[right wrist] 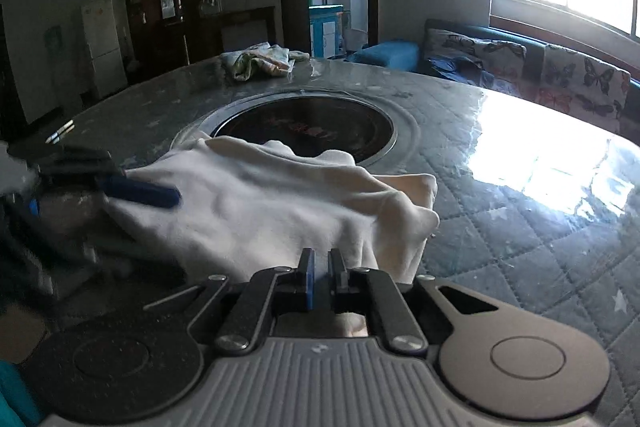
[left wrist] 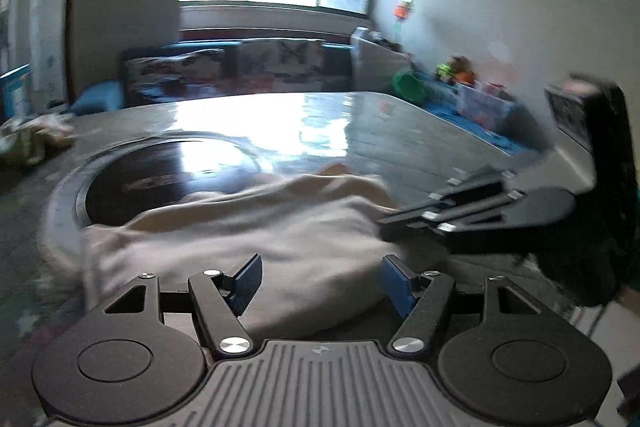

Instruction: Fold clothes

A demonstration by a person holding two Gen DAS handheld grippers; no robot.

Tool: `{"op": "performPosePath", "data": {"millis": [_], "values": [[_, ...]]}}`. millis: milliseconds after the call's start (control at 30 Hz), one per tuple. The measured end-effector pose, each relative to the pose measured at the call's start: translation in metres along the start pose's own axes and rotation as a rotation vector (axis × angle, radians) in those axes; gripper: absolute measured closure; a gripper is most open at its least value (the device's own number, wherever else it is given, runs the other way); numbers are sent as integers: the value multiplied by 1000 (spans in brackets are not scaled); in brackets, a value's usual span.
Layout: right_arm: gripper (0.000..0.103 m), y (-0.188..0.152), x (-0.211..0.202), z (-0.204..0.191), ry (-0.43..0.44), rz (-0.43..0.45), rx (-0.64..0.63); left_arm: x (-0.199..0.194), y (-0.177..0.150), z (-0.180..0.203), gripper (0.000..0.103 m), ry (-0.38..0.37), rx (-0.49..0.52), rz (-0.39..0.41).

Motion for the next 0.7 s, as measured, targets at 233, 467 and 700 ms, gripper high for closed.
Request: {"op": "performPosePath", "data": {"millis": [233, 467, 700], "values": [[95, -3, 1, 1, -5, -10, 10, -28, -15, -50, 34, 93, -164, 31], [95, -2, 5, -1, -17, -15, -7, -34, -24, -55, 35, 119, -153, 33], [94, -2, 5, -1, -22, -13, -12, -41, -22, -53, 35, 128, -151, 35]]}}
Point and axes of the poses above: each gripper's, at about its wrist camera, not at the fingertips, and x roughly the way its jaws point, z to its right, y to its top, the point moved 9 cm from there along x, roughly the way its jaws point, and after that the axes turned 8 degrees about -y, right-handed, at the moved point
